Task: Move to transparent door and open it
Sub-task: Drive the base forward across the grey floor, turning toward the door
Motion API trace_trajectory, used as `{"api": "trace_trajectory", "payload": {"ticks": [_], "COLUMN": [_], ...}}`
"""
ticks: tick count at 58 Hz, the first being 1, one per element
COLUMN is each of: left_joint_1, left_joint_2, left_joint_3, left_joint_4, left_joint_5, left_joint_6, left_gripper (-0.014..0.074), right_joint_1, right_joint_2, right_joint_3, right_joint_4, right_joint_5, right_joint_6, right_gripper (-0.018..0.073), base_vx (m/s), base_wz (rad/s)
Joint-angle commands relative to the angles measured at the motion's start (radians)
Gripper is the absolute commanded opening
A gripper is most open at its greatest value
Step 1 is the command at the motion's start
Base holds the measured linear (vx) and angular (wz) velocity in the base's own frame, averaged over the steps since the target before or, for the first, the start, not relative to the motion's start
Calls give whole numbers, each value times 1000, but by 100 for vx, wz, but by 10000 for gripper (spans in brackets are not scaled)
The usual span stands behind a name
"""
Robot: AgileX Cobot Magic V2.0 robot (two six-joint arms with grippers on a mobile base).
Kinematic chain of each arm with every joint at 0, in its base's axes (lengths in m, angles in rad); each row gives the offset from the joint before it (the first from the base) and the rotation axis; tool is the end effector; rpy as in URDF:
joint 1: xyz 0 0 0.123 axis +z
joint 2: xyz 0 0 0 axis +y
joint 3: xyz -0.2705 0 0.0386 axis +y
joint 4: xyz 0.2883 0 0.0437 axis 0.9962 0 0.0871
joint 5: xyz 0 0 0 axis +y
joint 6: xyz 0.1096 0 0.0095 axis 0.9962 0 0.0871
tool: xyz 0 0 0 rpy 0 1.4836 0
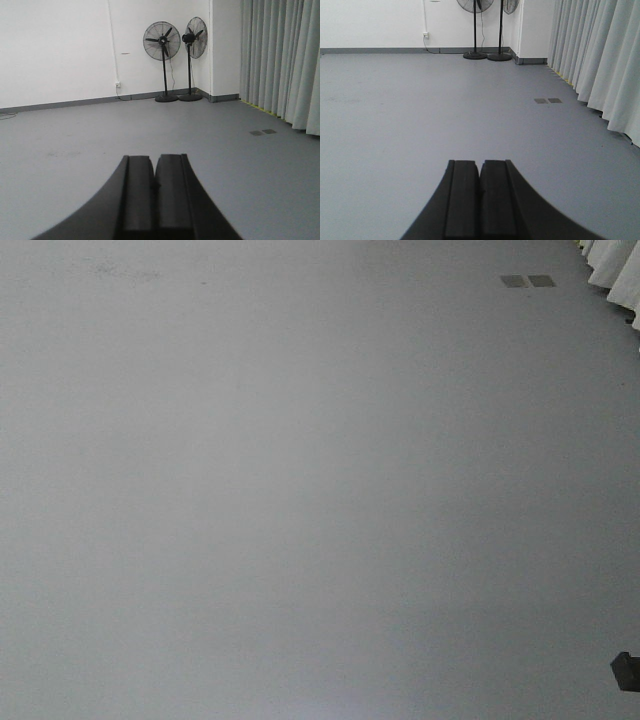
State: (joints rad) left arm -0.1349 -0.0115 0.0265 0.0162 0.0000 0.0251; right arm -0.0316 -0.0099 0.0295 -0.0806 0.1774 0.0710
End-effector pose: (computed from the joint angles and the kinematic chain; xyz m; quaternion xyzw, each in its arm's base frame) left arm 0.1266 -0.0172 0.2057 0.0599 0.6785 -0.0343 0.7314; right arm 0.1275 -0.0056 0.1849 0.0134 0.7445 -0.0186 0.6672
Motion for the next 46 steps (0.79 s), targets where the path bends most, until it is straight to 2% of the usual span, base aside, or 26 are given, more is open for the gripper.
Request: {"api": "trace_trajectory", "payload": {"ticks": [1, 46], "left_joint_1": [-4, -4], "left_joint_2": [-12, -12], "left_joint_3": [31, 31], "left_joint_4": [-9, -9], "left_joint_5": [-89, -89], "left_joint_6": [-9, -9], "left_gripper": [-6, -6], "right_joint_1": [-6, -6], "right_joint_2": [-16, -16], "right_joint_3": [13, 13], "right_joint_4": [-4, -4], "right_joint_5": [-84, -84], "right_joint_6": [1, 1], "right_gripper": [-5, -5], "base_vx": [0, 3], "base_wz": [0, 0]}}
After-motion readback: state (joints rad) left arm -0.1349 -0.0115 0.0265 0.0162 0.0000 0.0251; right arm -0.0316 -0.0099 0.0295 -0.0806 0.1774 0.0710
